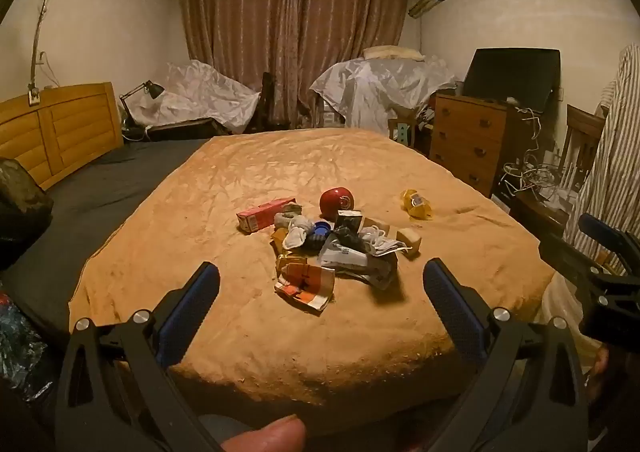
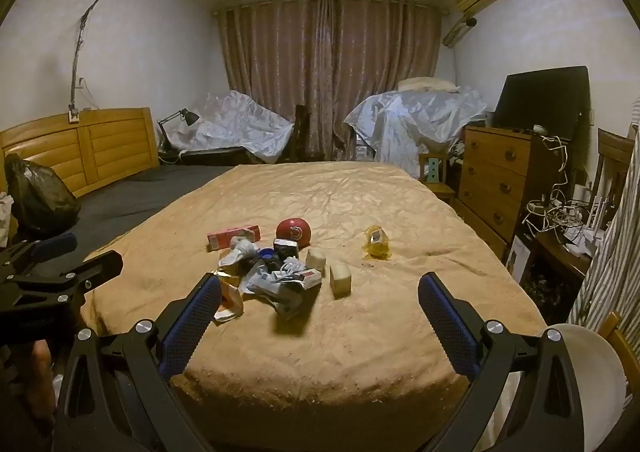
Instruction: Collect trash
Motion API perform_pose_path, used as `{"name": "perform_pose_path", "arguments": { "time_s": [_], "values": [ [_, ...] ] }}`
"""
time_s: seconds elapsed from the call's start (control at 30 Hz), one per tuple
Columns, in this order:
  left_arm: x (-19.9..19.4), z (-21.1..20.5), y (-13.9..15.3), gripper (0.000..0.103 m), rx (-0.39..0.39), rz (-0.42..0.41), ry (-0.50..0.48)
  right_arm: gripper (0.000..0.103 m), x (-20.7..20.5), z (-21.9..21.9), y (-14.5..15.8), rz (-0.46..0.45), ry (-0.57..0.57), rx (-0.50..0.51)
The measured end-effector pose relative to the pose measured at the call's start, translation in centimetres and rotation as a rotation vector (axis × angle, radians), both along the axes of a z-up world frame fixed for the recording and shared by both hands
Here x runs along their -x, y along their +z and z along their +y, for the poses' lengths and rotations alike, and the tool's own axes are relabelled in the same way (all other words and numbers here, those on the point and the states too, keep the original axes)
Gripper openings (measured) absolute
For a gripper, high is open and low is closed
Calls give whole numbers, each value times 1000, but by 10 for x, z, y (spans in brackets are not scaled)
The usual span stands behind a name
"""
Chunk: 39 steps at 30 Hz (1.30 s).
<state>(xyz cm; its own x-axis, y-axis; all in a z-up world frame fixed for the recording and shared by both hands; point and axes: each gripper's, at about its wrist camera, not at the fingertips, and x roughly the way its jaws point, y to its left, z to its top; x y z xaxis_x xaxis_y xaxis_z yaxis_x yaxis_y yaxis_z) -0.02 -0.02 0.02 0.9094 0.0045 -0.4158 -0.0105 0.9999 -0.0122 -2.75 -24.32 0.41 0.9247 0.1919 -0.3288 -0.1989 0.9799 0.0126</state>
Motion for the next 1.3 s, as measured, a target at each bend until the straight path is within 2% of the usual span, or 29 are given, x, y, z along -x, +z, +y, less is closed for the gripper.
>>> {"name": "perform_pose_path", "arguments": {
  "time_s": [1.3],
  "values": [
    [-5, 8, -20, 98, -11, 13, 3, 98, -3, -1, -2, 15, -1, -4]
  ]
}}
